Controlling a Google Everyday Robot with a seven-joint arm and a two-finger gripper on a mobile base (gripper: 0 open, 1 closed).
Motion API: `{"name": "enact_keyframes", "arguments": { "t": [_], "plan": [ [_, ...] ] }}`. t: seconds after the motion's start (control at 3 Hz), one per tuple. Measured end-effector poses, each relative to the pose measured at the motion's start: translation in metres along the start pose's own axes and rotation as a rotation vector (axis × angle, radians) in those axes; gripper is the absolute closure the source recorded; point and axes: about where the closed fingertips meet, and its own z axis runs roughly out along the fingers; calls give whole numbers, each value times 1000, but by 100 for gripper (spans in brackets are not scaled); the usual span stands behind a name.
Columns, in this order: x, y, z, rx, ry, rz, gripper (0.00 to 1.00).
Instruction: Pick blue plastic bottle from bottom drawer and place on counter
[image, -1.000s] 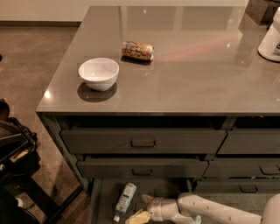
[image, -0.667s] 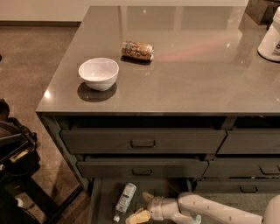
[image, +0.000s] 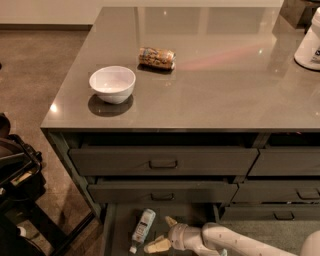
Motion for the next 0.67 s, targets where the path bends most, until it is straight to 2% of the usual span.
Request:
{"name": "enact_keyframes", "arguments": {
  "t": [0.33, 0.67],
  "plan": [
    [10, -25, 8, 50, -3, -30, 0],
    [11, -26, 9, 52, -4, -30, 0]
  ]
}}
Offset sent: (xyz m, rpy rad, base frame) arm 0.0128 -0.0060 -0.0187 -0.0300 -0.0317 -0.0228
